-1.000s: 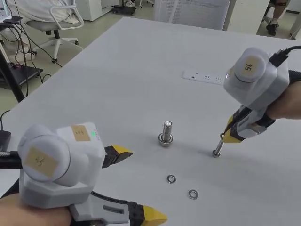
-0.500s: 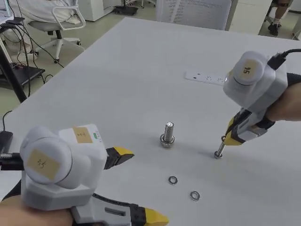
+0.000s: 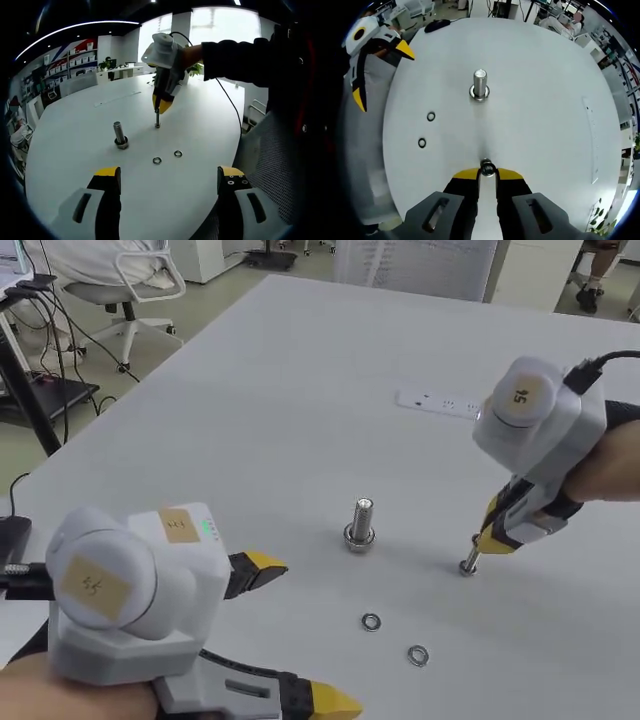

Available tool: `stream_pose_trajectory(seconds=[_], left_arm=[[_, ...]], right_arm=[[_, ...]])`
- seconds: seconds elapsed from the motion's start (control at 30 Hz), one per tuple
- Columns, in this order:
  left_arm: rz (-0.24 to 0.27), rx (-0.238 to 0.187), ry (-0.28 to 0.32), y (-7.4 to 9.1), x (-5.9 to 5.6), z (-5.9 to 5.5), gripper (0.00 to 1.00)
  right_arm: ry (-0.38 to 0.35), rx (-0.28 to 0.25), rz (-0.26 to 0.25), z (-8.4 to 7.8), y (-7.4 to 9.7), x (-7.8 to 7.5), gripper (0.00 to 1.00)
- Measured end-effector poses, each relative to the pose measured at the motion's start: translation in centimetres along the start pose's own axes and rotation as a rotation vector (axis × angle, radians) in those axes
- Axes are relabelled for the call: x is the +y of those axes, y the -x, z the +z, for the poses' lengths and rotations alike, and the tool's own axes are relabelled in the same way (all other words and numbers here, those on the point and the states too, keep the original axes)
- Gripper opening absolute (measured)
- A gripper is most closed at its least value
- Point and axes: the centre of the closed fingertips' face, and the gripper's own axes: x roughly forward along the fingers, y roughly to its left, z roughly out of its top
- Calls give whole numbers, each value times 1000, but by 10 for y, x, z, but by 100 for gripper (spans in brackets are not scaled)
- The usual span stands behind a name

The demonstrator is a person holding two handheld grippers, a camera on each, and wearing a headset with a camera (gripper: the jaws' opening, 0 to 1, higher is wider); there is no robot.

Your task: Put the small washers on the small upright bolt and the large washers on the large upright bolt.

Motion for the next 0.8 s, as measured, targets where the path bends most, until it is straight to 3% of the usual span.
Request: stream_pose_trajectory(seconds=[0.8], left_arm=[[2, 8, 4, -1, 1, -2, 79]], right_arm=[[-37, 4, 40, -8, -31, 7, 14]])
